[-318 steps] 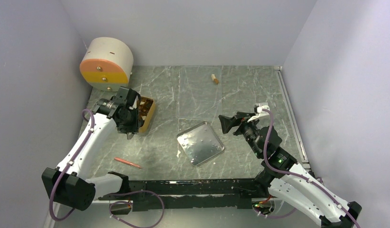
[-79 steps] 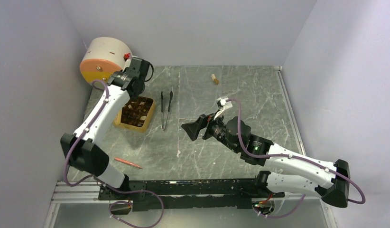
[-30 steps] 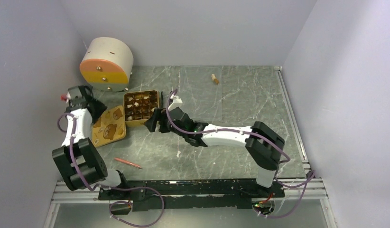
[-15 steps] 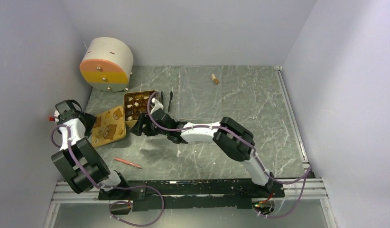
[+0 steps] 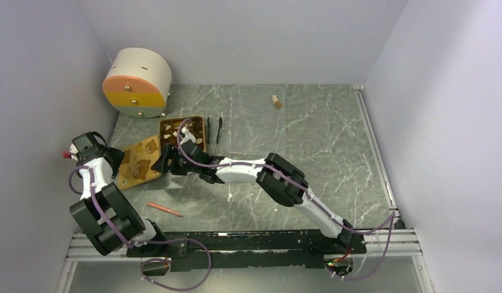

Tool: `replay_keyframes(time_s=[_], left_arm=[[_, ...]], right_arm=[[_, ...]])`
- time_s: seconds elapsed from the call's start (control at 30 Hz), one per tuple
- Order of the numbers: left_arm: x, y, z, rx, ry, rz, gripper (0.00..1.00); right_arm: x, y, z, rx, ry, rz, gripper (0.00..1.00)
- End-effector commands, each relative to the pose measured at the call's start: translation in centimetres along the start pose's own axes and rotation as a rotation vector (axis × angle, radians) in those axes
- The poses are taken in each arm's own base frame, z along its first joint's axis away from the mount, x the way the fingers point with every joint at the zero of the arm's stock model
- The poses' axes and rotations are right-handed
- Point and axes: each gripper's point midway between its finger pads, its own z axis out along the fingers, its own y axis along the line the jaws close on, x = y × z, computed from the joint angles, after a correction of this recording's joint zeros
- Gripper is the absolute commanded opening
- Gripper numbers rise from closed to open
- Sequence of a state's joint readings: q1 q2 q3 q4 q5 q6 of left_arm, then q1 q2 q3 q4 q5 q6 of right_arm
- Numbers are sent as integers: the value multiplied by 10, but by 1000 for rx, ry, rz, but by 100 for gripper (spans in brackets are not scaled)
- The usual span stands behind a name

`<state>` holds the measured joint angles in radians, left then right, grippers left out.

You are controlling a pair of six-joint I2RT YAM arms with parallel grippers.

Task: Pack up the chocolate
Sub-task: Close the box lid on the packing box.

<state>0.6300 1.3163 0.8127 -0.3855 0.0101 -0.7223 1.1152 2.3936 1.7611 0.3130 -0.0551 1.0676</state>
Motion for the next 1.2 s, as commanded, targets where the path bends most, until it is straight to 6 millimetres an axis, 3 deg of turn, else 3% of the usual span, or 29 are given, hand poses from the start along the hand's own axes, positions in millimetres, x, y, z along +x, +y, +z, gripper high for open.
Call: replay_keyframes(time_s=[0.0, 0.23, 0.3, 0.43, 0.6, 0.8, 0.97, 1.07, 1.17], left_arm=[[-18, -10, -11, 49, -77, -3, 58], [-22, -10, -14, 47, -98, 18, 57], [-26, -9, -15, 33, -107, 39, 58], [-32, -19, -21, 63, -100, 74, 58], [-42, -40, -34, 99, -103, 132, 58], [-48, -82, -62, 229, -148, 256, 58], [-33, -130, -82, 357, -155, 441, 61], [-20, -144, -86, 403, -125, 494, 62], [-9, -149, -87, 452, -96, 510, 62]], right_arm=[[-1, -1, 13, 36, -12, 20, 73], [4, 4, 29, 11, 8, 35, 59], [2, 6, 28, 2, -5, 37, 49], [-7, 23, 18, -65, -29, 20, 25], [-23, 51, -6, -170, -60, 0, 12], [-46, 77, -36, -272, -87, 25, 9], [-73, 93, -61, -326, -106, 27, 9], [-93, 86, -76, -336, -129, 74, 11], [-107, 64, -85, -304, -142, 126, 12]])
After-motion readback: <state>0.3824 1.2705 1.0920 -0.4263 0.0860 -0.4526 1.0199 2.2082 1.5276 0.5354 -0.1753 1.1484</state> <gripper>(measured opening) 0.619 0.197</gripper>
